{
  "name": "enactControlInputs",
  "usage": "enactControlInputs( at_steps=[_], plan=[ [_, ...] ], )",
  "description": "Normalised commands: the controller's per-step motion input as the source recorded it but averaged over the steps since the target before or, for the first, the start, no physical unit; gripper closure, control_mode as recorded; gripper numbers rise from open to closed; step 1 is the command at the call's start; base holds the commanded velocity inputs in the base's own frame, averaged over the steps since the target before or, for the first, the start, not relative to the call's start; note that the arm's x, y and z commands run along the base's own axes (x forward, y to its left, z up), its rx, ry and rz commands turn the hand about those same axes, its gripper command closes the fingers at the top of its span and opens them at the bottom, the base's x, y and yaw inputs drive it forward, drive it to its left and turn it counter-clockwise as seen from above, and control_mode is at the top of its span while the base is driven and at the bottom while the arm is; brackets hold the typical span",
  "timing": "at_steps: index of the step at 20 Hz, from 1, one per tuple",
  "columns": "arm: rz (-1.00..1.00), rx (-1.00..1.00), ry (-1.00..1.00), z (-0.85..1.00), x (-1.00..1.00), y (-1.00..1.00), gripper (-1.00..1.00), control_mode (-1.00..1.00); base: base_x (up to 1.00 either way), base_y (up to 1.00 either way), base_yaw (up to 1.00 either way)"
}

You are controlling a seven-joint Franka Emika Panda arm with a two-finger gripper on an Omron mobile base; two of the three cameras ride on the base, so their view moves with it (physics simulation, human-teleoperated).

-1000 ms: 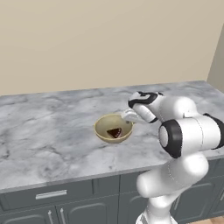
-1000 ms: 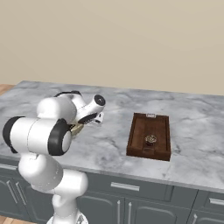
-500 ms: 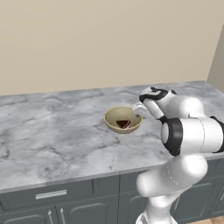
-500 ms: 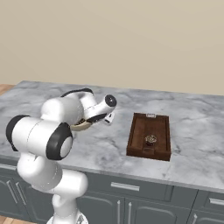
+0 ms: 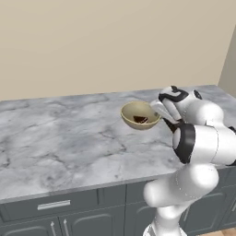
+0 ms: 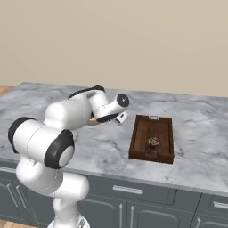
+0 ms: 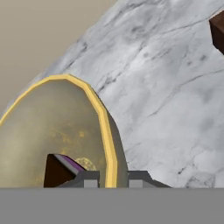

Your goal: Place the bowl with cake and the cupcake onto the tray.

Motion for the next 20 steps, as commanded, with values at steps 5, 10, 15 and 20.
enactControlInputs(
  at_steps=[5,10,15,20],
  plan=[
    [-0.14,0.00,0.00,0.10,0.00,-0.61,1.00,-1.00,0.00,0.00,0.00],
    [-0.13,0.02,0.00,0.05,0.00,-0.67,1.00,-1.00,0.00,0.00,0.00],
    [-0.12,0.04,0.00,0.01,0.00,-0.69,1.00,-1.00,0.00,0.00,0.00],
    [-0.12,0.05,0.00,0.04,0.00,-0.70,1.00,-1.00,0.00,0.00,0.00]
  ],
)
